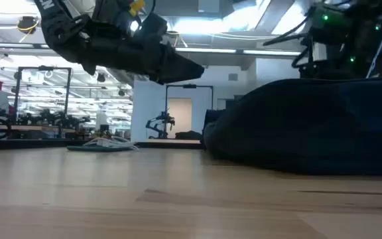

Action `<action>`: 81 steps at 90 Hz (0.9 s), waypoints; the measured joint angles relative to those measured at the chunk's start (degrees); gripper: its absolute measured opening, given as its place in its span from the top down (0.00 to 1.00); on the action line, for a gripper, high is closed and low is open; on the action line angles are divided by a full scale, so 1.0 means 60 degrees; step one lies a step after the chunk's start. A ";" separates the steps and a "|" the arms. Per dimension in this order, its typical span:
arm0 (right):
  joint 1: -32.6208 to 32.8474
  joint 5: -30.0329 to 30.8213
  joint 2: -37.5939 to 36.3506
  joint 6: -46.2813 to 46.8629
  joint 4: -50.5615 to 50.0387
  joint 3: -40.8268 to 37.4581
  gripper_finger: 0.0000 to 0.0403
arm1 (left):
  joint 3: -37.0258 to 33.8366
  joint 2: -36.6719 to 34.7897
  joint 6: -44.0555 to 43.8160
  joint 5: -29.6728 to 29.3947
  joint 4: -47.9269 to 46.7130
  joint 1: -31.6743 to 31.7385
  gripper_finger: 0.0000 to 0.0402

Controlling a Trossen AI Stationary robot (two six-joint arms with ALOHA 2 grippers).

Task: Unpack backpack
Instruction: Remove the transparent zip bag from the blue backpack

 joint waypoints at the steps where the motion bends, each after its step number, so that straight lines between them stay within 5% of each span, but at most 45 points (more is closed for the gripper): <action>1: -0.0038 -0.0031 -0.0012 -0.0010 0.0121 -0.0074 0.46 | 0.0000 0.0000 -0.0001 0.0000 -0.0003 -0.0024 0.32; 53: -0.1631 -0.1341 -0.1512 0.0467 0.1824 -0.1446 0.46 | 0.0000 0.0000 0.0071 -0.0780 -0.0751 -0.0336 0.32; 81: -0.1660 0.0652 -0.1573 0.0531 0.0014 -0.0515 0.46 | 0.0000 0.0000 0.0174 -0.0780 -0.0748 -0.0336 0.32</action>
